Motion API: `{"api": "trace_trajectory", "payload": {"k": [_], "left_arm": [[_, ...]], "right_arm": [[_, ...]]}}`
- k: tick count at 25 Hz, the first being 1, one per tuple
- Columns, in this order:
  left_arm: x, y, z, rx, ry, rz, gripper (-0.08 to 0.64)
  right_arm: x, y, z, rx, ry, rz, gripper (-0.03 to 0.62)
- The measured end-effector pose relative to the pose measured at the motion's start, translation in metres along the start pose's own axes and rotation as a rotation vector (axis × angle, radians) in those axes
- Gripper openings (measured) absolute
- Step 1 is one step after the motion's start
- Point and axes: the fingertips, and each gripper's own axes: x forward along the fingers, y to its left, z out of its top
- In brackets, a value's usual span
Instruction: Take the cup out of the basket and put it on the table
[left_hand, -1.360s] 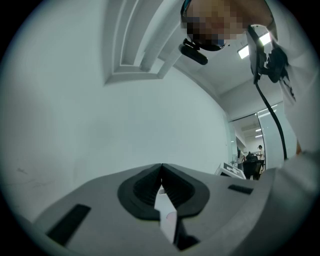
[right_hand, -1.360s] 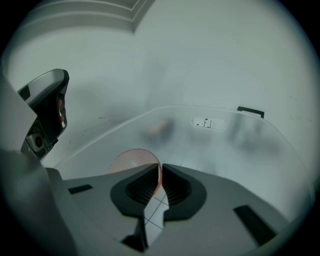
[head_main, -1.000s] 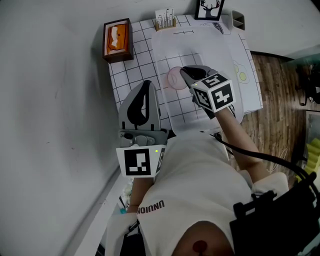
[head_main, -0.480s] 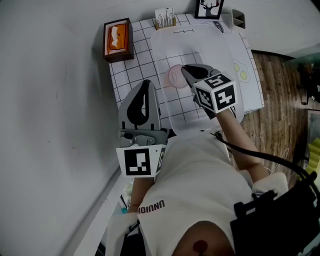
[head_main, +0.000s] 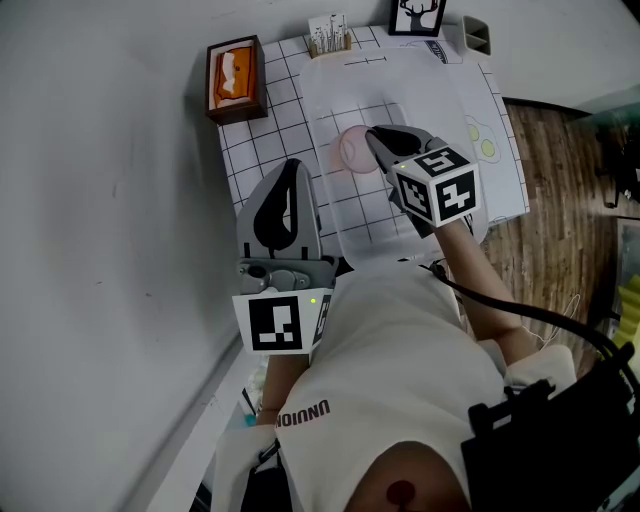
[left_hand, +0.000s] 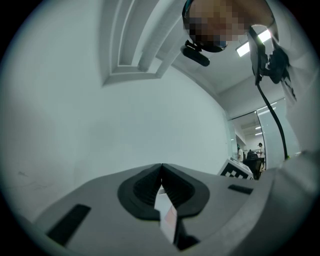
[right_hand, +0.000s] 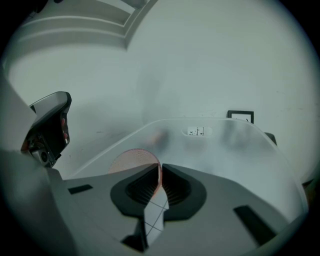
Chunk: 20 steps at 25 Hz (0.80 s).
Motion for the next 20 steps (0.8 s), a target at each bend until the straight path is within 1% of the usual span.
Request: {"api": "trace_trajectory", "payload": {"k": [14, 20], "left_arm": [[-0.002, -0.002, 0.000, 0.006, 0.002, 0.005, 0.014], [-0.002, -0.003, 0.000, 0.009, 0.004, 0.005, 0.014]], "right_arm": [[-0.010, -0.001, 0.010, 0.013, -0.071, -0.016, 0.038], [-0.014, -0.003, 0.014, 0.002, -0.093, -0.029, 0.038]]}}
